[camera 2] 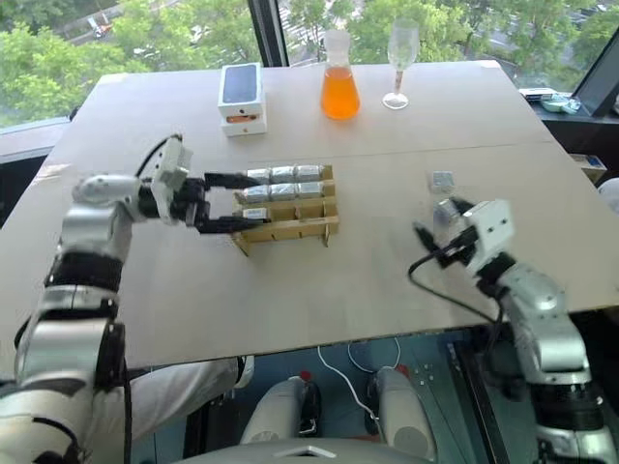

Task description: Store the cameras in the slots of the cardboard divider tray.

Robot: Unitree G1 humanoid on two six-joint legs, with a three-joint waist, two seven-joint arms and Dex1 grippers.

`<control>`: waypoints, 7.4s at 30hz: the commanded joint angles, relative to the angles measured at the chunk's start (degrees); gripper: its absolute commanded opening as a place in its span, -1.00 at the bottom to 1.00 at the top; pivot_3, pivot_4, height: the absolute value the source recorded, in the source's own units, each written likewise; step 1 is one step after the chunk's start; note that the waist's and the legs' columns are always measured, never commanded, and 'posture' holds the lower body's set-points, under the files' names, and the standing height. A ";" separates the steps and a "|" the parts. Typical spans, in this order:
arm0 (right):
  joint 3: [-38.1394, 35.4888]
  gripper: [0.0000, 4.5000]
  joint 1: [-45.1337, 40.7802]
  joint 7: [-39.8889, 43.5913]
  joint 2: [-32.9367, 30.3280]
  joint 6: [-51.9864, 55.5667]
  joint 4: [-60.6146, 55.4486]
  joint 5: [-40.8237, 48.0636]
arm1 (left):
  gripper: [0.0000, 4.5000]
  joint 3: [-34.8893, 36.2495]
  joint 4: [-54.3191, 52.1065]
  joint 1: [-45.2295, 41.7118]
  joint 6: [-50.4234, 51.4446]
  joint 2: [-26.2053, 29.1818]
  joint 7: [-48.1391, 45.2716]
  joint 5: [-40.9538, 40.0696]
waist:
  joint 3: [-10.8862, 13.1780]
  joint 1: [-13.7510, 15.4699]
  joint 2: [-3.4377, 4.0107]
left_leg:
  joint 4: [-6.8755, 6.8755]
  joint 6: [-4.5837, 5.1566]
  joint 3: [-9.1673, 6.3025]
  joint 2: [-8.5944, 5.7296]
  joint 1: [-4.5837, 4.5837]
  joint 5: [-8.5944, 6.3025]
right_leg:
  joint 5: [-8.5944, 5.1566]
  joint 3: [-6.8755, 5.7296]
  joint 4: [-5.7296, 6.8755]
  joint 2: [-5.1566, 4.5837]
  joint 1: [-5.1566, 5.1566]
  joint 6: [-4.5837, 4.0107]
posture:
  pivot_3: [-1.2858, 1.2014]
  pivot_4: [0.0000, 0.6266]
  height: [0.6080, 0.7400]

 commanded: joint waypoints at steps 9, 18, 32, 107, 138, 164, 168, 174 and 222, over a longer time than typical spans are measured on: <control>0.51 0.94 -19.41 13.60 -7.34 5.57 29.76 -2.25 | 0.96 5.15 -42.43 17.01 18.66 -1.14 26.61 -8.63 | -0.01 0.25 0.03 | -0.12 0.00 -0.02 -0.03 0.16 0.00 | 0.00 -0.01 -0.02 -0.02 0.17 0.00 | 0.03 -0.52 1.00; 0.36 0.94 -21.68 21.00 -7.40 6.27 33.91 -2.62 | 0.96 4.88 -47.25 20.02 21.07 -0.70 30.88 -10.69 | -0.02 0.19 0.04 | -0.12 -0.01 0.02 -0.03 0.18 0.01 | 0.00 0.02 -0.01 -0.03 0.17 0.00 | 0.03 -0.52 1.00; 0.54 0.82 -19.41 19.69 -6.11 3.96 33.14 -5.45 | 0.99 2.78 -45.46 18.59 20.37 0.12 30.22 -10.64 | -0.01 0.21 0.05 | -0.14 -0.01 0.05 -0.04 0.18 0.01 | 0.00 0.03 -0.03 -0.06 0.17 0.01 | 0.03 -0.52 1.00; 5.53 0.55 -60.08 31.93 21.76 -26.39 72.87 -17.01 | 1.00 18.87 -66.92 50.36 19.60 -6.00 55.09 -17.03 | 0.17 -0.01 0.34 | -0.35 0.00 -0.23 -0.12 -0.04 -0.01 | 0.02 -0.36 -0.20 -0.47 0.09 -0.13 | 0.03 -0.52 1.00; -3.85 0.55 -40.25 -15.23 12.96 -12.59 64.08 -15.75 | 1.00 12.69 -60.51 39.92 19.79 -2.36 51.36 -15.81 | 0.20 -1.18 0.39 | -0.91 -0.10 -0.07 -0.13 0.12 0.06 | 0.03 -0.25 -0.43 -0.29 0.08 -0.04 | 0.03 -0.52 1.00; 25.59 -0.13 -37.63 -2.78 -3.54 -70.47 38.94 -49.50 | 1.00 3.87 -41.37 19.52 23.56 4.66 34.13 -18.75 | 0.29 -1.24 0.48 | -0.96 -0.23 0.03 -0.06 0.18 0.13 | -0.13 -0.10 -0.53 -0.05 0.02 0.24 | 0.03 -0.52 1.00; 29.10 -0.13 -41.73 -5.71 -2.76 -77.67 37.51 -56.20 | 1.00 0.30 -34.20 11.65 24.63 5.05 27.43 -19.03 | 0.29 -1.11 0.48 | -0.95 -0.32 0.05 -0.03 0.17 0.19 | -0.10 -0.07 -0.53 -0.05 0.02 0.18 | 0.03 -0.52 1.00; 31.86 -0.13 -44.12 -9.16 -0.85 -82.01 37.31 -60.65 | 1.00 -6.44 -26.02 3.40 24.96 6.00 18.92 -15.13 | 0.29 -1.07 0.47 | -0.93 -0.32 0.12 -0.05 0.13 0.19 | 0.00 -0.05 -0.58 -0.06 -0.02 0.00 | 0.03 -0.52 1.00; 26.56 1.00 -20.60 10.92 0.49 -40.18 13.99 -12.50 | -0.64 -16.99 8.41 -23.09 3.87 -0.64 -0.57 8.39 | 0.26 0.52 0.39 | -0.42 -0.26 -0.03 -0.10 0.00 0.17 | 0.01 -0.19 -0.26 0.00 0.01 -0.02 | 0.03 -0.52 1.00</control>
